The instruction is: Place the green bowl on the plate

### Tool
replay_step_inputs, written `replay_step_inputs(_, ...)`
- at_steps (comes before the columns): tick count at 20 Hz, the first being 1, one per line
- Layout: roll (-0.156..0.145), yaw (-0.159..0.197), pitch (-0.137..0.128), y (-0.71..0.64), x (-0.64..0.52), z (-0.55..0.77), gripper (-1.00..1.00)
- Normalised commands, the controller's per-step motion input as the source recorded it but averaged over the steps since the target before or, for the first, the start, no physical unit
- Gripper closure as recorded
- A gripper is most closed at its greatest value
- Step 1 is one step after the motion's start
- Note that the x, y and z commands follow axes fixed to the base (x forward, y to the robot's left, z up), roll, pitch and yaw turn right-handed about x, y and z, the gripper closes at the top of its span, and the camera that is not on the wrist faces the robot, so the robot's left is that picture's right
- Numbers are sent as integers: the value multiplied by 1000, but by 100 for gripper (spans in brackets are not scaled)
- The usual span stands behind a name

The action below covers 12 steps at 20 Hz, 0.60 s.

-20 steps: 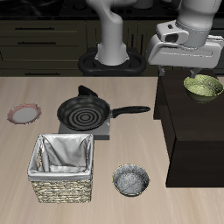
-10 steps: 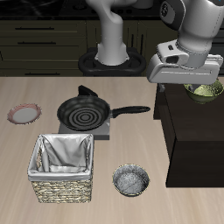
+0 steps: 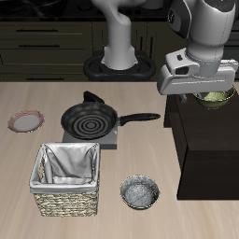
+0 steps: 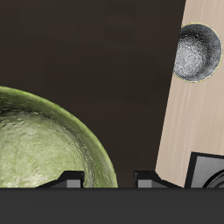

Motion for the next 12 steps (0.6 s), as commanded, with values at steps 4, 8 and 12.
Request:
replay_step_inputs(4,16,-2,-24,-85,-46,131,100)
replay_step_inputs(8,6,-12,-10,-56,-53,59,100)
replay_step_inputs(12,23,9,-21,-88,-123,125,100)
